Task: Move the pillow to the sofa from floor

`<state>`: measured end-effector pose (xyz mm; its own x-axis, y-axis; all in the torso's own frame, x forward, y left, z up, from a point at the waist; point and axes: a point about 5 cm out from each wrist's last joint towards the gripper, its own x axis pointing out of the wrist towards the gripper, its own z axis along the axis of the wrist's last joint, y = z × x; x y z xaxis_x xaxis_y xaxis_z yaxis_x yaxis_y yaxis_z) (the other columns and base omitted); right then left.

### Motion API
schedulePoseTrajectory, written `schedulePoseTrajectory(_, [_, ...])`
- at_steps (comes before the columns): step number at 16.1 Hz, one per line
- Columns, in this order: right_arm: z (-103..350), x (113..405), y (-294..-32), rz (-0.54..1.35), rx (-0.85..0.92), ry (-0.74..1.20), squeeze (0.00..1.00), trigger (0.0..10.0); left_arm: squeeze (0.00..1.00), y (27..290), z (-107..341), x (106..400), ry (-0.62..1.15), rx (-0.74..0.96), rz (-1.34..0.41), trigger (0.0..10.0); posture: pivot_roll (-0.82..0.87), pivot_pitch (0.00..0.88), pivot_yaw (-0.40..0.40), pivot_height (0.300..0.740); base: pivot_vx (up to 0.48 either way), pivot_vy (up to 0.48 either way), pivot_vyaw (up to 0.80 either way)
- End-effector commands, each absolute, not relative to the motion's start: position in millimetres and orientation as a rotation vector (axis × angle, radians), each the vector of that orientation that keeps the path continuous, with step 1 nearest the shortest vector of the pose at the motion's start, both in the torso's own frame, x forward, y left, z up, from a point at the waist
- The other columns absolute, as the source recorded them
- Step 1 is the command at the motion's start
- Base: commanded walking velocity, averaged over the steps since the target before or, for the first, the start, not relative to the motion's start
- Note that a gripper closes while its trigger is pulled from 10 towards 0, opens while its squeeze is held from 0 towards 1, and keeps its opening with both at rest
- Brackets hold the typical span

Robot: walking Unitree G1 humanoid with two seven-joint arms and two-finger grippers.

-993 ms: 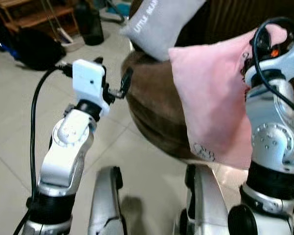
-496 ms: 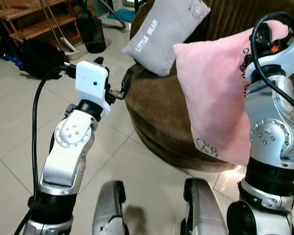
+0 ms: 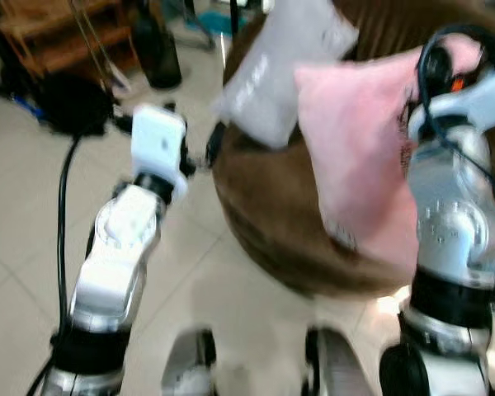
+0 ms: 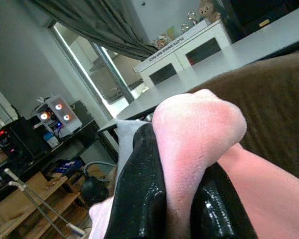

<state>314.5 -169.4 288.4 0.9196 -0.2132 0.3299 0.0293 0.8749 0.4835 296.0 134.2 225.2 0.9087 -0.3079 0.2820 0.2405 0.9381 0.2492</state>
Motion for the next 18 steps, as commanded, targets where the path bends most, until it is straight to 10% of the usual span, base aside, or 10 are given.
schedulePoseTrajectory(1, [292.3,311.3,-163.7,-0.098,0.484,-0.414,0.00,10.0,0.00,134.5,222.4,295.1,-0.323,0.232,-0.286,10.0,-0.04,0.009,0.034,0.706,0.000,0.000,0.00])
schedulePoseTrajectory(18, [235.0,317.1,-150.0,-0.078,0.387,-0.198,0.00,10.0,0.00,137.7,207.2,296.4,-0.278,0.230,-0.283,10.0,-0.04,0.000,0.029,0.740,0.153,0.000,-0.19])
